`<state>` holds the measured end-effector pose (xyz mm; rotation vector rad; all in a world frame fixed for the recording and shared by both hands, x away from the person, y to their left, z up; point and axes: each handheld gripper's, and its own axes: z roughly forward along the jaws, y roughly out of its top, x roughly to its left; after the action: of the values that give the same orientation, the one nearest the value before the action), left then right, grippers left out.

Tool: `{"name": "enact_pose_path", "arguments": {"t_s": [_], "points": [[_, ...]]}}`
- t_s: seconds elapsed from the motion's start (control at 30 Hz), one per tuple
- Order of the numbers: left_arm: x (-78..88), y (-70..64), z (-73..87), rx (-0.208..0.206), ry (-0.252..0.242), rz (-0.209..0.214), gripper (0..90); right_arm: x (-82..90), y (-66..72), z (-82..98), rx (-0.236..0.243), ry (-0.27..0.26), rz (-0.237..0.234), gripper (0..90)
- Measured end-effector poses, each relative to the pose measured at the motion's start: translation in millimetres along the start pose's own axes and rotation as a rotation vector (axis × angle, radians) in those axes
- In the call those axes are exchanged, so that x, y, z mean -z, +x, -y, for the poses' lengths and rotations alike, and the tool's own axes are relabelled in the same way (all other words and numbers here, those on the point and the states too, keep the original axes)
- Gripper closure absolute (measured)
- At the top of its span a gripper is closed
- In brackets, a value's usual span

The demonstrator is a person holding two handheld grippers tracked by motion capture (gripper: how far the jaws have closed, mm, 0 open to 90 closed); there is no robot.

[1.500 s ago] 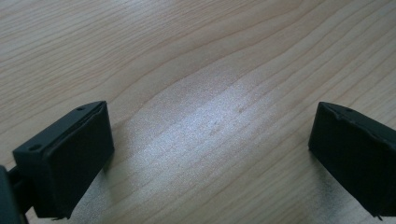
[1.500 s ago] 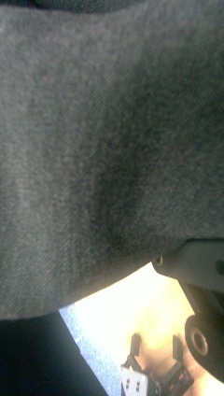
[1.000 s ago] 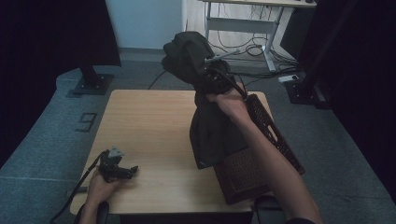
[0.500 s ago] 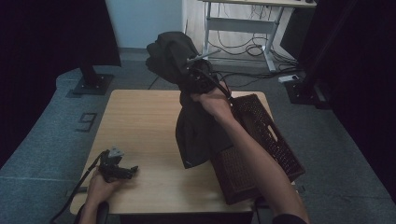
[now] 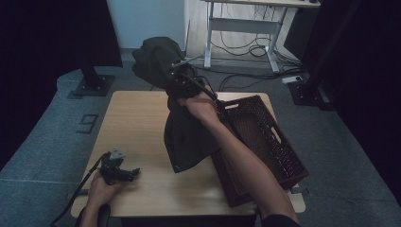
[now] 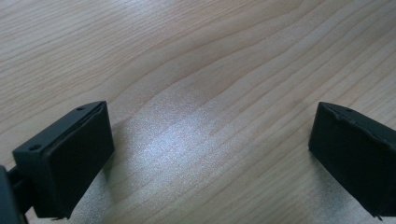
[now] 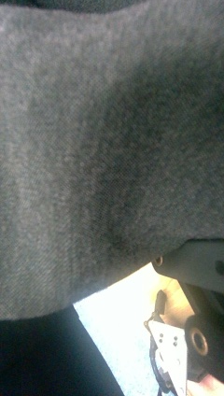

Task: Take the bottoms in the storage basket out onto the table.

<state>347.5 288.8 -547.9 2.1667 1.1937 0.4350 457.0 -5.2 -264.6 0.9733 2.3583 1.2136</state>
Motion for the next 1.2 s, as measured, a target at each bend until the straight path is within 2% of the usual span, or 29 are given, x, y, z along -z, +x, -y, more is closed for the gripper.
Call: {"name": "enact_pose_path", "arguments": {"t_s": [0.27,0.43,0.63,1.03,1.2], "points": [[-0.1,-0.1,0.0,0.001,-0.001,-0.001,0.0,-20.3,9.1,4.6,-0.008,-0.009,-0.012,57.6],[0.0,-0.1,0.0,0.001,0.0,-0.001,0.0,-35.0,12.9,11.6,0.006,-0.004,-0.005,57.6],[-0.1,-0.1,0.0,0.001,0.0,-0.002,0.0,-52.3,16.5,23.0,-0.012,-0.002,-0.018,57.6],[0.0,0.0,0.0,-0.001,0.0,0.0,0.0,-76.7,18.8,47.9,-0.011,-0.005,-0.003,57.5],[0.1,0.0,0.0,-0.001,0.001,0.0,0.0,-88.9,17.2,62.5,-0.038,-0.007,-0.012,57.5]]}}
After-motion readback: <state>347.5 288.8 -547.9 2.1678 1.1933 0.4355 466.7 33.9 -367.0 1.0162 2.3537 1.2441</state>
